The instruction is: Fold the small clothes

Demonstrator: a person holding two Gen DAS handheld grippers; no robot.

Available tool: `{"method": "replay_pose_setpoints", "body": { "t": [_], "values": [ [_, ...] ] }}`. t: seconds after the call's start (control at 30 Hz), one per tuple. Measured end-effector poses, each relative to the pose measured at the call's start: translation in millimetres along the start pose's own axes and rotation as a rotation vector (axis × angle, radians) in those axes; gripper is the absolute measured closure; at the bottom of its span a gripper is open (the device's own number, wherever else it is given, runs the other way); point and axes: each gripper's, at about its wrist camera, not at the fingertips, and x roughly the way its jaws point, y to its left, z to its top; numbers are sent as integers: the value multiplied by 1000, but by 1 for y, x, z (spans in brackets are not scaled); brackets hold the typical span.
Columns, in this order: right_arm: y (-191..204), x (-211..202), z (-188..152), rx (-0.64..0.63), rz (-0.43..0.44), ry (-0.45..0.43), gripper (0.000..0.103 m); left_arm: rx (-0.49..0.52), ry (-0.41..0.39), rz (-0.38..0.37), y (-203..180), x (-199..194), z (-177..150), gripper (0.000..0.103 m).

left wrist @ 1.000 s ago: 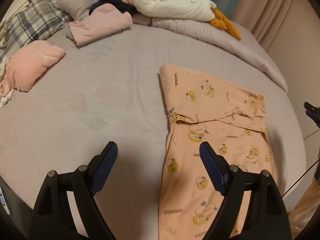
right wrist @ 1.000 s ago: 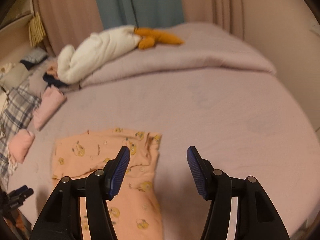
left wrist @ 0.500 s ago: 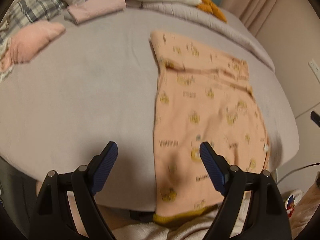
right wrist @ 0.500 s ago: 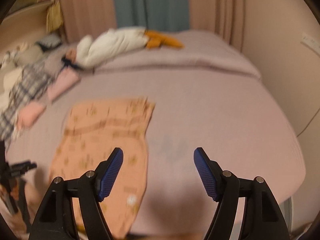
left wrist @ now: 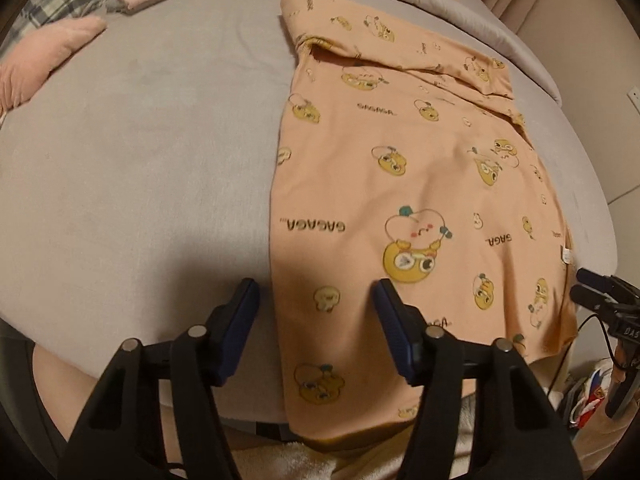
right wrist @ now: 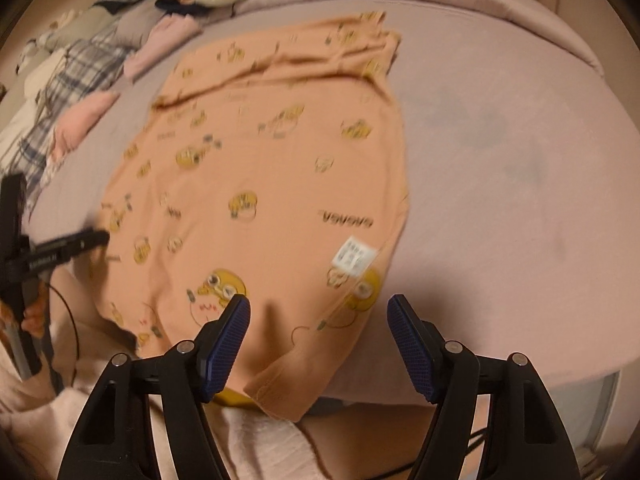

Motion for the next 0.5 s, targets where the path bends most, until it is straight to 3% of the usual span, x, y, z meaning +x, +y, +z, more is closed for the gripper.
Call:
{"method": "replay_pose_setpoints", "body": {
  "t": [0.07,0.1,0.17,0.2,0.27,0.5],
  "values": [
    [1,5,-1,-13,5,27,53,7,-5,-15,-2,1,2,62],
    [2,8,0,-16,5,33,55,3,-3,-25,-2,2,3,72],
    [5,10,2,-34,-21,33,77,3,-1,-50,-4,3,5,89],
    [7,9,4,-48,-32,21,83,3,1,-66,-5,4,6,95],
    [7,6,9,-52,-16,11,97,-3,2,-66,-8,3,7,97],
    [9,-19,34,-54,86,-86,98,-37,-34,-144,-12,-18,30,99]
  ]
}}
